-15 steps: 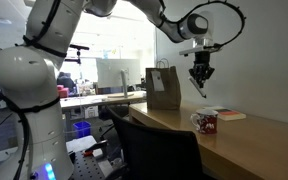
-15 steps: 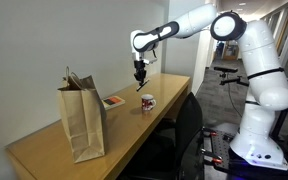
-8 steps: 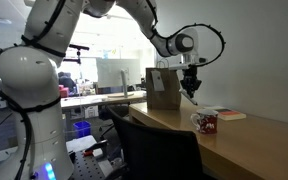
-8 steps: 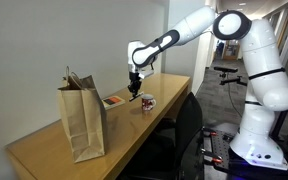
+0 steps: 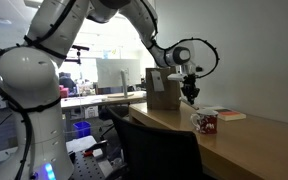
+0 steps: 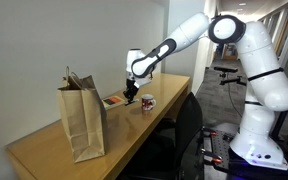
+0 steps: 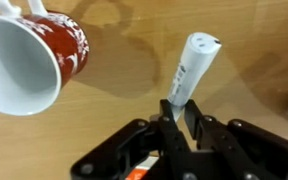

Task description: Remove the black marker from the maroon mug

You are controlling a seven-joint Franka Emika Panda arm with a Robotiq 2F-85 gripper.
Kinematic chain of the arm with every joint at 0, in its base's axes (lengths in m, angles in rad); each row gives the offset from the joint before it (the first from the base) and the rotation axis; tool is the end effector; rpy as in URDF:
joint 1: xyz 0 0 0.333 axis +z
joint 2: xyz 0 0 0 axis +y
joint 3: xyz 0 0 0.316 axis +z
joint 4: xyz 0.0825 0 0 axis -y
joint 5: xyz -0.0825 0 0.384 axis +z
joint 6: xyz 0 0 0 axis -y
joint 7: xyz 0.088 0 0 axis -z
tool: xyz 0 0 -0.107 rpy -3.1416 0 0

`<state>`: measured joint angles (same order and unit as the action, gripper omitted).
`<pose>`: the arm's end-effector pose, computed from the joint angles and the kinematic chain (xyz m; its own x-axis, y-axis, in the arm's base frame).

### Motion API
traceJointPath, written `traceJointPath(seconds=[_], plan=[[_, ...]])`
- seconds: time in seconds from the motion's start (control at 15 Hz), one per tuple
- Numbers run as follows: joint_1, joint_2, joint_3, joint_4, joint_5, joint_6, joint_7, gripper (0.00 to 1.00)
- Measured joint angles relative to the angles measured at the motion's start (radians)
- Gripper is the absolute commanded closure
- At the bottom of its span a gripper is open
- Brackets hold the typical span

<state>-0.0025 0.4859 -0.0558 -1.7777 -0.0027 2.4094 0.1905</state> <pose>0.6704 -0.0357 0.2995 0.9609 -0.2337 0.1485 -0.2363 -0.9717 0.0000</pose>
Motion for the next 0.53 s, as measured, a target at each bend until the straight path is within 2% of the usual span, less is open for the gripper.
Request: traceJointPath(seconds=[0.07, 0.13, 0.2, 0.53], plan=[[0.002, 0.005, -0.004, 0.000, -0.003, 0.010, 0.014, 0.92], [0.006, 0.008, -0.010, 0.000, -0.011, 0.019, 0.027, 0.55], [0.010, 0.010, -0.018, 0.000, -0.021, 0.026, 0.043, 0.53], [0.022, 0.000, -0.036, 0.002, -0.050, 0.029, 0.071, 0.16]])
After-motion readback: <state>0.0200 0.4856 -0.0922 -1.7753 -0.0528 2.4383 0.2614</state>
